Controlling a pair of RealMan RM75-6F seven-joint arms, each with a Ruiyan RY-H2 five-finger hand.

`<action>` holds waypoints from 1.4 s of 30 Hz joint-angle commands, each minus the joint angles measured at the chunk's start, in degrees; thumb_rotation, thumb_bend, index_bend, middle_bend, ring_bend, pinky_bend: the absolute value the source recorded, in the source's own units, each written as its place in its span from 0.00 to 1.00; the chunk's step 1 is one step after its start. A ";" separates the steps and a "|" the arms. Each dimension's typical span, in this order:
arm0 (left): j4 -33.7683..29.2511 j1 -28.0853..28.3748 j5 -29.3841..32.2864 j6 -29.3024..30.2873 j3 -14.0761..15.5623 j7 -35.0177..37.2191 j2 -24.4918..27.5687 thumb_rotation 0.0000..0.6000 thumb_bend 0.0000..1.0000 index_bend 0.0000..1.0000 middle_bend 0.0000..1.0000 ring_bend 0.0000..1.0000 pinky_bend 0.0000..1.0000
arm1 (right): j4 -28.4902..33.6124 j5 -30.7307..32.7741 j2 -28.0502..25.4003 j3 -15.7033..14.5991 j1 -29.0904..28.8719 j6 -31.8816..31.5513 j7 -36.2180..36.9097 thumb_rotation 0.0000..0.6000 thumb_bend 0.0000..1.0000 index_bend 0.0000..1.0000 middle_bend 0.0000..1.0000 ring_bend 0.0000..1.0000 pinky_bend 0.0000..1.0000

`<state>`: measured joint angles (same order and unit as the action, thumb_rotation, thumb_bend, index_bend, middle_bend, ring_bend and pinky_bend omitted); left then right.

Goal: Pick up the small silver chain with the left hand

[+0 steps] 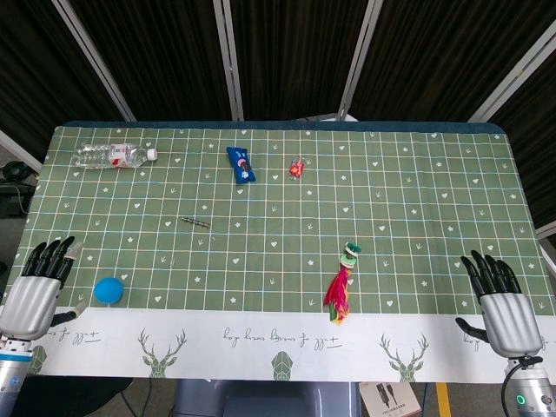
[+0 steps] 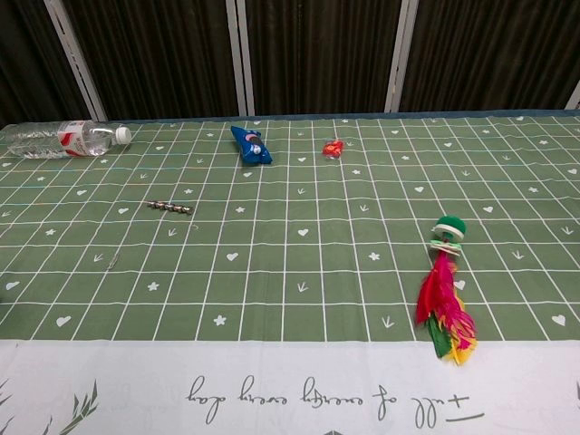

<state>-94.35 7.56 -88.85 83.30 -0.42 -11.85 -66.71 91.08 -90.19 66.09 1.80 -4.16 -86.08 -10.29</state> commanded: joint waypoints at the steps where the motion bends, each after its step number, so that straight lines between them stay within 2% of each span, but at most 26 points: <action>1: 0.00 0.01 0.03 -0.03 -0.01 0.00 0.01 1.00 0.10 0.00 0.00 0.00 0.00 | 0.02 0.04 0.00 0.01 0.00 0.03 0.02 1.00 0.06 0.00 0.00 0.00 0.09; 12: -0.22 0.11 0.24 -0.36 -0.02 0.16 0.05 1.00 0.10 0.00 0.00 0.00 0.00 | 0.18 -0.13 -0.06 -0.02 0.05 -0.15 0.04 1.00 0.06 0.00 0.00 0.00 0.09; 16: -0.96 1.17 2.14 -2.18 -1.11 0.67 0.11 1.00 0.11 0.00 0.00 0.00 0.00 | 0.34 0.03 0.03 0.00 -0.06 0.13 0.09 1.00 0.06 0.00 0.00 0.00 0.09; 19: -1.97 2.92 4.46 -5.11 -2.43 0.41 0.46 1.00 0.16 0.08 0.00 0.00 0.00 | 0.35 0.15 0.00 0.06 -0.10 0.23 0.32 1.00 0.06 0.00 0.00 0.00 0.09; 21: -2.33 4.81 6.54 -7.66 -3.96 -0.36 0.43 1.00 0.20 0.16 0.00 0.00 0.00 | 0.41 0.27 -0.04 0.12 -0.14 0.32 0.53 1.00 0.06 0.00 0.00 0.00 0.09; 25: -1.93 9.16 11.94 -13.30 -7.49 -2.18 -1.05 1.00 0.23 0.26 0.00 0.00 0.00 | 0.50 0.53 -0.13 0.10 -0.18 0.59 1.00 1.00 0.06 0.00 0.00 0.00 0.09; 29: 1.14 15.10 18.40 -19.74 -11.36 -6.17 -4.42 1.00 0.25 0.35 0.00 0.00 0.00 | 0.55 0.91 -0.31 0.21 -0.22 0.82 1.63 1.00 0.06 0.00 0.00 0.00 0.09; 34: 7.49 21.60 23.69 -24.94 -14.21 -11.30 -9.71 1.00 0.26 0.38 0.00 0.00 0.00 | 0.79 1.65 -0.66 0.25 -0.15 1.26 2.55 1.00 0.06 0.00 0.00 0.00 0.09; 42: 18.80 29.64 28.94 -31.14 -15.78 -16.87 -17.00 1.00 0.27 0.41 0.00 0.00 0.00 | 1.52 3.17 -1.42 0.31 0.09 2.04 3.92 1.00 0.06 0.00 0.00 0.00 0.09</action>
<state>-78.72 34.54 -62.12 54.64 -15.31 -26.89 -81.28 92.46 -87.20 64.79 2.07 -4.12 -84.14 -6.53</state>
